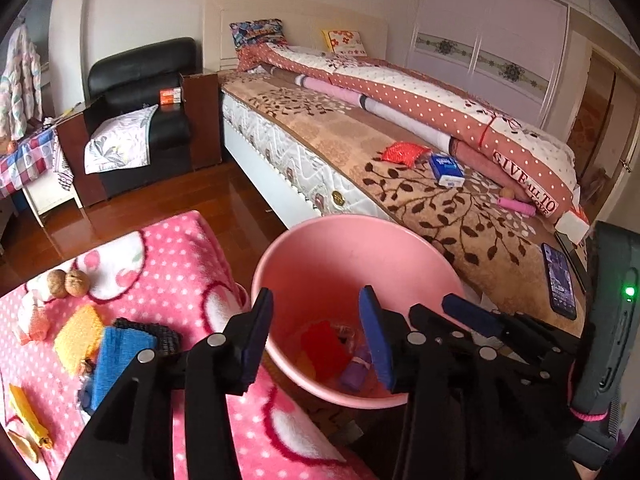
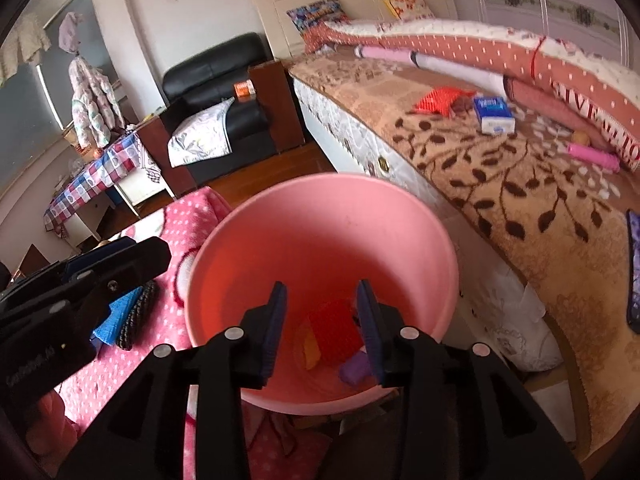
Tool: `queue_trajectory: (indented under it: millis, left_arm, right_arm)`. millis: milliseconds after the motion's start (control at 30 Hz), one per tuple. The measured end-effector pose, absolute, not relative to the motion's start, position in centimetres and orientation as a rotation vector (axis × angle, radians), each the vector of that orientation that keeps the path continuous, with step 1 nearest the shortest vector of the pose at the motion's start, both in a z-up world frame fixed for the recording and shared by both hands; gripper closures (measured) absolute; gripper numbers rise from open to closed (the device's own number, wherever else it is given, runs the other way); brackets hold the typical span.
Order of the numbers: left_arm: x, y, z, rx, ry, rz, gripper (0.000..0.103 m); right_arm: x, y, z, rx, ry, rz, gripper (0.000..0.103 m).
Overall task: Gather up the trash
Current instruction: 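Carry the crust and purple cloth over the pink basin and open both tools, then move both open tools back over the table items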
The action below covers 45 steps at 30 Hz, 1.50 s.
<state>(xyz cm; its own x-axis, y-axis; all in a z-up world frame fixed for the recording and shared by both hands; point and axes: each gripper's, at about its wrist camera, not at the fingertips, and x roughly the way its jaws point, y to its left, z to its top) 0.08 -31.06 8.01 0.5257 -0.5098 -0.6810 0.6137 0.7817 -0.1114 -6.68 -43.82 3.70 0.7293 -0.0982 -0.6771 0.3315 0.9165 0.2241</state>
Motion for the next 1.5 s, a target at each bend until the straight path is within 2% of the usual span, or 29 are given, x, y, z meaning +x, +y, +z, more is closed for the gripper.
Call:
queue_trajectory:
  millis: [333, 1000, 1267, 1500]
  left_arm:
    - [-0.8, -26.2, 9.1, 0.12, 0.748, -0.6, 0.059]
    - [0.6, -7.9, 9.2, -0.023, 0.786, -0.259, 0.059]
    - [2.7, 0.4, 6.7, -0.146, 0.855, -0.101, 0.061]
    - [4.2, 2.8, 2.5, -0.228, 0.962, -0.039, 0.061]
  right_arm:
    - [-7.1, -39.8, 6.4, 0.255, 0.623, -0.176, 0.066]
    - [-3.7, -29.1, 6.2, 0.202, 0.696, 0.125, 0.066]
    - [-2.1, -24.2, 5.6, 0.161, 0.746, 0.295, 0.066]
    - [-1.1, -20.4, 4.2, 0.136, 0.805, 0.383, 0.066]
